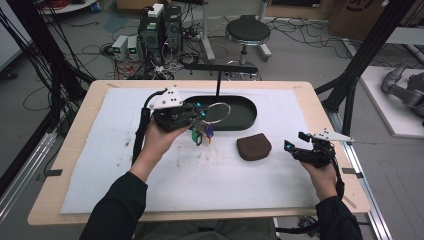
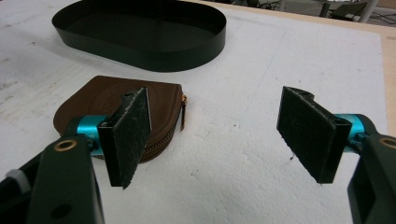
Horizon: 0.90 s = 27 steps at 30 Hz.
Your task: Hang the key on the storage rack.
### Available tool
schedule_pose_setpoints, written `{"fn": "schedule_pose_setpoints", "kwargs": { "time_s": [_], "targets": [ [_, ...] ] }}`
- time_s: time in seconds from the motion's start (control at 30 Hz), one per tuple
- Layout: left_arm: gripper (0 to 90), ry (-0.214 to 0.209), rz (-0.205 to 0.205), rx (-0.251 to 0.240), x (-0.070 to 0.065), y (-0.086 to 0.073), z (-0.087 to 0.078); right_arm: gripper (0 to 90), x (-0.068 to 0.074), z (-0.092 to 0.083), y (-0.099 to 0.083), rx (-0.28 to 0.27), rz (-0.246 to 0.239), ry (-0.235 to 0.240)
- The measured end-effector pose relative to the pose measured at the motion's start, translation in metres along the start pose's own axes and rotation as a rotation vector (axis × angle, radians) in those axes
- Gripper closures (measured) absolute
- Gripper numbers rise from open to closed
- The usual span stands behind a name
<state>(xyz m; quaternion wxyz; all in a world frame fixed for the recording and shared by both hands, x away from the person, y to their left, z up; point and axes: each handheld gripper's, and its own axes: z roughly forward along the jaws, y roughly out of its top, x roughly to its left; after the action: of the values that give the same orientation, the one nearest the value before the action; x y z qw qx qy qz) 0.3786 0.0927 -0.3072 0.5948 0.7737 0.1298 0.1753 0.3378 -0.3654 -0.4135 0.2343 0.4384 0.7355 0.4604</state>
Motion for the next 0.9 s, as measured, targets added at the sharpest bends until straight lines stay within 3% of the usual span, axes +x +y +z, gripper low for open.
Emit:
{"fn": "schedule_pose_setpoints", "kwargs": {
  "time_s": [0.57,0.9],
  "targets": [
    [86.4,0.147,-0.058,-0.029,0.036,-0.005,-0.011,26.5,0.000,0.001,0.000,0.004,-0.002,0.001],
    [86.4,0.191,-0.052,-0.003,0.054,0.000,-0.012,26.5,0.000,0.001,0.000,0.006,-0.003,0.001]
  ]
}}
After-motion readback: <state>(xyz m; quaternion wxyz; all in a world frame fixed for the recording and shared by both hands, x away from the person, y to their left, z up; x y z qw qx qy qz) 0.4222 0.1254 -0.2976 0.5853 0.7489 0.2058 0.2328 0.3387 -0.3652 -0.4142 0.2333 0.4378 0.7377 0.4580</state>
